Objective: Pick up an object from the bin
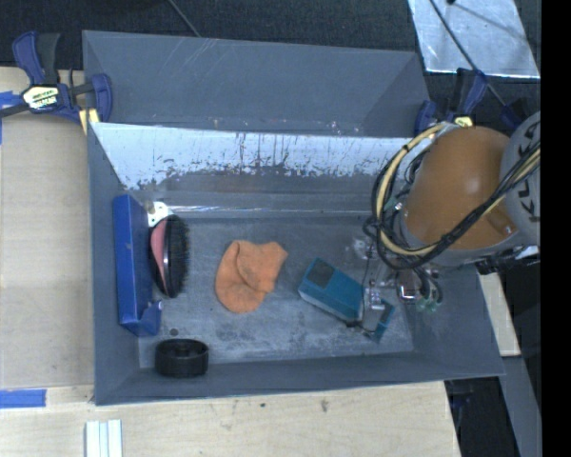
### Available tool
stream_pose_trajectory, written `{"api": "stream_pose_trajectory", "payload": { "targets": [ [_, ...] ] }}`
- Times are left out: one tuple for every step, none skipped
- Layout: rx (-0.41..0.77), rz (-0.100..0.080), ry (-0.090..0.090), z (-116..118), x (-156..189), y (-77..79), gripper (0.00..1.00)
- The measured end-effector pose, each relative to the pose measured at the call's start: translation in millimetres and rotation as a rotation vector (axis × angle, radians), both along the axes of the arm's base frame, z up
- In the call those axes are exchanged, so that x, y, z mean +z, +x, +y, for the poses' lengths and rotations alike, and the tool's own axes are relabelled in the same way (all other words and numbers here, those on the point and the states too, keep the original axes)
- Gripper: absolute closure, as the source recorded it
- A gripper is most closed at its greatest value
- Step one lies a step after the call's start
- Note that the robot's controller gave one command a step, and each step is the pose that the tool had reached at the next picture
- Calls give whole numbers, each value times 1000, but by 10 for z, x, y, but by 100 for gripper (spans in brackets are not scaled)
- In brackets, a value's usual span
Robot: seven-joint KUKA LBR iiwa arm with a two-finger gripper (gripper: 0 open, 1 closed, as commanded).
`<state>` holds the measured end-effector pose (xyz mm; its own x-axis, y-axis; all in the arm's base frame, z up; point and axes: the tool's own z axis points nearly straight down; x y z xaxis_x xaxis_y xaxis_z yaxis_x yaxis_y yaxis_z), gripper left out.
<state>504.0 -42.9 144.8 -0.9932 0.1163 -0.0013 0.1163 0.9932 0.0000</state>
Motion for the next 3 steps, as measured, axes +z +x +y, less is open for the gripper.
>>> {"api": "stream_pose_trajectory", "payload": {
  "targets": [
    [-173, 3, 0, -25, -377, 155, 0],
    [-186, 2, 0, -24, -763, -149, 0],
    [-304, -11, -1, -34, -728, -6, 100]
  ]
}}
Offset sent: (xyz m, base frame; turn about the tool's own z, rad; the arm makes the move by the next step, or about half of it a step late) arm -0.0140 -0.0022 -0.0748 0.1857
